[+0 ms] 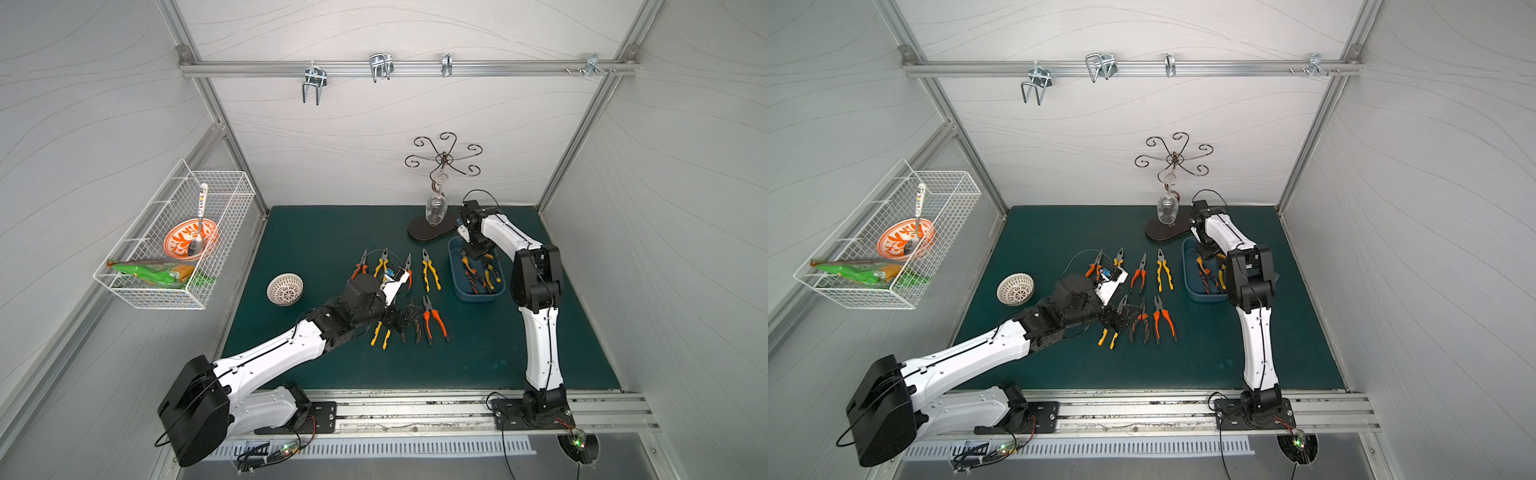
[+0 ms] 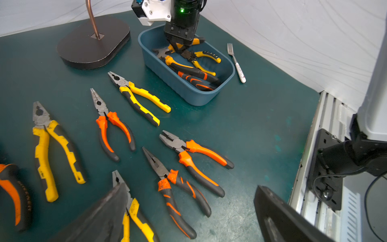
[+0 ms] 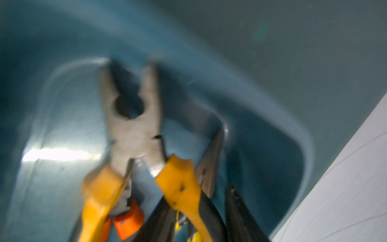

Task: Take the pliers out of the storage box
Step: Pick up the pliers from the storage box.

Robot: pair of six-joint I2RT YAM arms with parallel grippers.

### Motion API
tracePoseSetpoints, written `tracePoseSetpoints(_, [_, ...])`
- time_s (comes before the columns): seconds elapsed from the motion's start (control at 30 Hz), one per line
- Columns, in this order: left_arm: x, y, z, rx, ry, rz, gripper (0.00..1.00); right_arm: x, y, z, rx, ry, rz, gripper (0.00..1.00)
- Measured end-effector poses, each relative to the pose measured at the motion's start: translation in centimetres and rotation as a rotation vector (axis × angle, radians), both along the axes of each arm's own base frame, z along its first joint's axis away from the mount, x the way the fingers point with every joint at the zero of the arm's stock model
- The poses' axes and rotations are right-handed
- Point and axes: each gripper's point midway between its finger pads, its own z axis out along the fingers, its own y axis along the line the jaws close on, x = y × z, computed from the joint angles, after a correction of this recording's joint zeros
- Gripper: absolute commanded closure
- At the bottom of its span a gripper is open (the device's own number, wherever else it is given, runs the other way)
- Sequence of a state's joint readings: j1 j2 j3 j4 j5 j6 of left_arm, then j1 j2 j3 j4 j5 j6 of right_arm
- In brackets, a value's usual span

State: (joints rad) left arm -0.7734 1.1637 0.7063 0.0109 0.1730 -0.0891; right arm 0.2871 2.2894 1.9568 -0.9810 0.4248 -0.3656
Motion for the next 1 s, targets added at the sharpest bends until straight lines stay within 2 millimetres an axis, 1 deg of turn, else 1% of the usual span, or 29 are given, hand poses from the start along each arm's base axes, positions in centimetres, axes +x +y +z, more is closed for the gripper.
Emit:
tracePoseSetpoints(0.03, [0.0,0.1,-0.1,0.004,-0.001,0.003,0.00,-0.1,0.0,-0.1,0.002,0.004,0.001,0.73])
tracePoseSetpoints(0.13, [0.2,0.2,-0.1,0.012,-0.007,0.015,0.00,-0.6,-0.1,-0.7,0.006,0.024,0.002,0.85])
tracePoseSetpoints(0.17, [0.3,0.3,-0.1,0.014,-0.009,0.019,0.00,-0.8,-0.1,-0.9,0.007,0.025,-0.004,0.88])
tracePoseSetpoints(0.33, [0.6,0.6,-0.2,0.026,-0.018,0.040,0.00,-0.8,0.0,-0.4,0.019,0.001,-0.009,1.00])
tracePoseSetpoints(0.53, [1.1,1.0,-0.2,0.031,-0.021,0.077,0.00,-1.6,-0.3,1.6,0.044,-0.058,-0.036,1.00])
tracePoseSetpoints(0.7, [2.0,1.8,-0.3,-0.001,0.023,0.147,0.00,-2.2,-0.7,4.2,0.074,-0.149,-0.083,1.00])
tracePoseSetpoints(0.87, [3.8,3.3,-0.4,-0.093,0.145,0.248,0.00,-3.7,-0.8,6.9,0.142,-0.251,-0.146,1.00])
tracePoseSetpoints(1.0, [5.4,3.4,0.1,-0.173,0.241,0.317,0.02,-5.0,0.1,8.4,0.229,-0.305,-0.176,1.00])
